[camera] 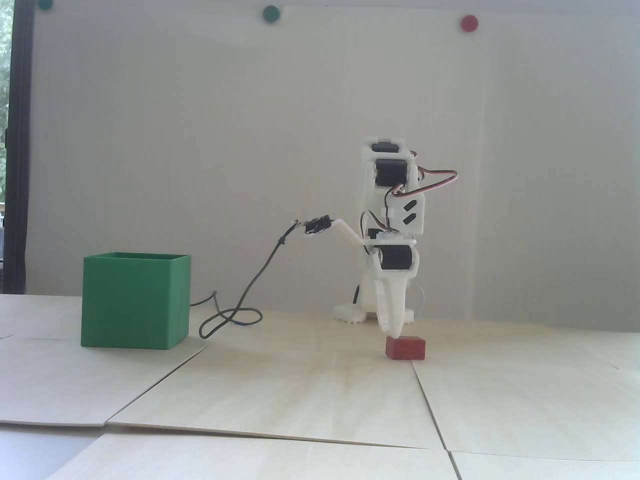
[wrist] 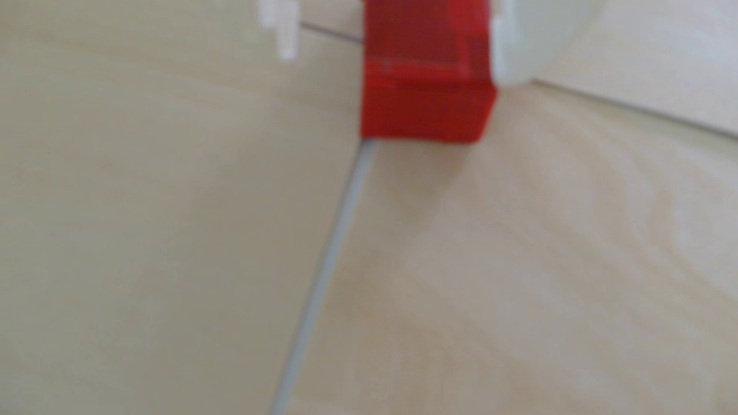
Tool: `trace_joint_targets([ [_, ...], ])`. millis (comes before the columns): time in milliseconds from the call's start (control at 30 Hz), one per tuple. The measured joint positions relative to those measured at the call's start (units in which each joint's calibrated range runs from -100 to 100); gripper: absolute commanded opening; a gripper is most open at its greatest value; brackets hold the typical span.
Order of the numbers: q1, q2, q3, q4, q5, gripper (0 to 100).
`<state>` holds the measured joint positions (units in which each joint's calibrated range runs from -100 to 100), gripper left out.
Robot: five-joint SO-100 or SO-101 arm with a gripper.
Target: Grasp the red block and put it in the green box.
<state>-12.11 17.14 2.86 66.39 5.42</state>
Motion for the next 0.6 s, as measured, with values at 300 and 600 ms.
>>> trace_joint_targets([
  [300,-3.5,0.0,1.3,0.0,0.0,17],
  [600,-4.2,0.0,1.3,0.0,0.0,17],
])
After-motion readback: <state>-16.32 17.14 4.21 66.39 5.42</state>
